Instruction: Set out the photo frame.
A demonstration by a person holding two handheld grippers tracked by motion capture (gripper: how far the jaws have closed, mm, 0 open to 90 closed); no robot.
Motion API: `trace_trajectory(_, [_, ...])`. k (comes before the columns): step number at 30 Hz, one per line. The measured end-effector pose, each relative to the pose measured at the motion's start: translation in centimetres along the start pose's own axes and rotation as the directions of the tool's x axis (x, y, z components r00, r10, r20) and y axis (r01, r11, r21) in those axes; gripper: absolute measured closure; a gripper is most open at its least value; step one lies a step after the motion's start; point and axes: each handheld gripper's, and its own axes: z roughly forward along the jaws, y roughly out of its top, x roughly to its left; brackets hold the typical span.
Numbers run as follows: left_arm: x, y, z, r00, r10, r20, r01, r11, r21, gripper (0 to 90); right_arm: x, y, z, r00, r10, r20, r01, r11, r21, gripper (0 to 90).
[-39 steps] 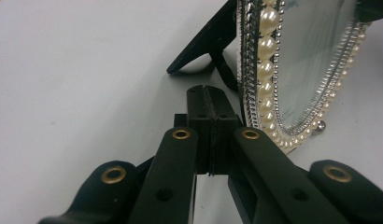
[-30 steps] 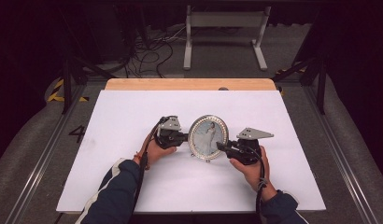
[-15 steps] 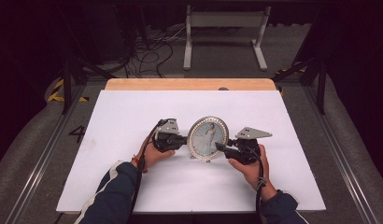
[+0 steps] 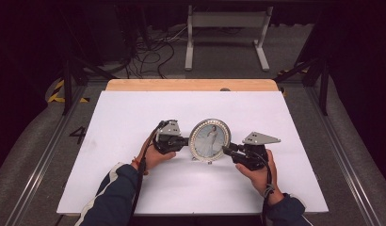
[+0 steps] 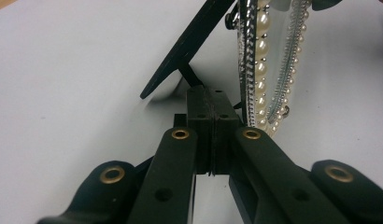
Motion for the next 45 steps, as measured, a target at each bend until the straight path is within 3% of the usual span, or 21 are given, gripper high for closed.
trace_trajectory(34, [-1.1, -0.8, -1.2, 0.9989, 0.025, -0.04, -0.023, 0.998, 0.058, 89.6, 0.7, 0.6, 1.4, 0.9996, -0.028, 0.0, 0.028, 0.999, -0.02, 75.0])
trace_trajectory(45, [-1.1, -1.0, -1.3, 0.9985, 0.012, -0.053, -0.008, 0.998, 0.063, 86.7, 0.9, 0.5, 1.4, 0.9993, -0.036, -0.005, 0.036, 0.999, -0.016, 75.4])
